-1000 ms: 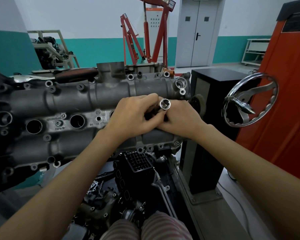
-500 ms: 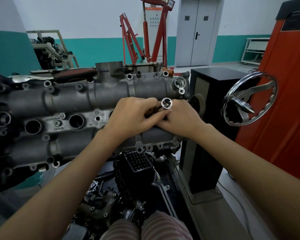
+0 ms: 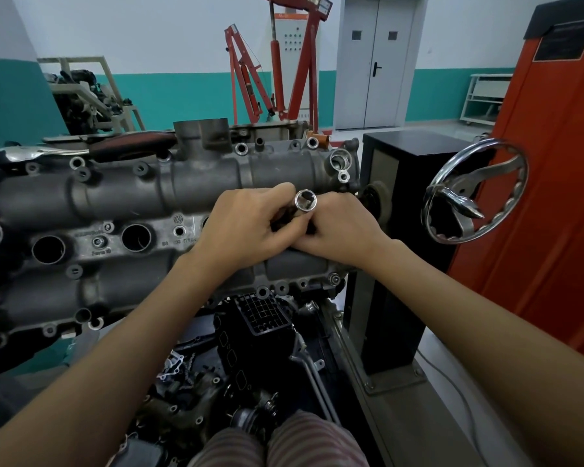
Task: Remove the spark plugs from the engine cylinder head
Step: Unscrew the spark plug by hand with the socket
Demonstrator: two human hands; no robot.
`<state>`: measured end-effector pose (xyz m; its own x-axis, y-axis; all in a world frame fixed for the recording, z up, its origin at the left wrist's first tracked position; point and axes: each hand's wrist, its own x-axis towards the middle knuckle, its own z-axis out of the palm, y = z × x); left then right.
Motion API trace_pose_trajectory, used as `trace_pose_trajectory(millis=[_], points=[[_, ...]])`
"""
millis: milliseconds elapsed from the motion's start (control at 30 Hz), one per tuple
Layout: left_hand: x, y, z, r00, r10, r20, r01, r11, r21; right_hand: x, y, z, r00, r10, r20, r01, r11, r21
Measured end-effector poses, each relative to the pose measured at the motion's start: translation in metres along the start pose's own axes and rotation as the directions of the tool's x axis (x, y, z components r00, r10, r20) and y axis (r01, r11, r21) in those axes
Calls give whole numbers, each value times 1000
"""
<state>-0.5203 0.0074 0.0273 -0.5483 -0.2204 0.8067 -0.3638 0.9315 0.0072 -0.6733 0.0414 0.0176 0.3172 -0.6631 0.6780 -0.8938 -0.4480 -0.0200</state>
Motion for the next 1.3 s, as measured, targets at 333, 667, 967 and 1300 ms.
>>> trace_pose_trajectory(millis=[333, 667, 967, 1300], points=[[0, -5, 3, 1000, -12, -9, 13, 999, 46, 1, 0, 1, 999, -1, -45, 3, 1000, 27], [2, -1, 0, 999, -8, 42, 9, 1000, -18, 2, 1, 1, 1000, -2, 30, 3, 1000, -31], [0, -4, 2, 1000, 11, 1, -11, 999, 38, 0, 0, 1, 999, 43, 20, -43, 999, -3], [2, -2, 1, 999, -25, 33, 25, 999, -23, 1, -1, 0, 999, 29, 31, -29, 1000, -8]])
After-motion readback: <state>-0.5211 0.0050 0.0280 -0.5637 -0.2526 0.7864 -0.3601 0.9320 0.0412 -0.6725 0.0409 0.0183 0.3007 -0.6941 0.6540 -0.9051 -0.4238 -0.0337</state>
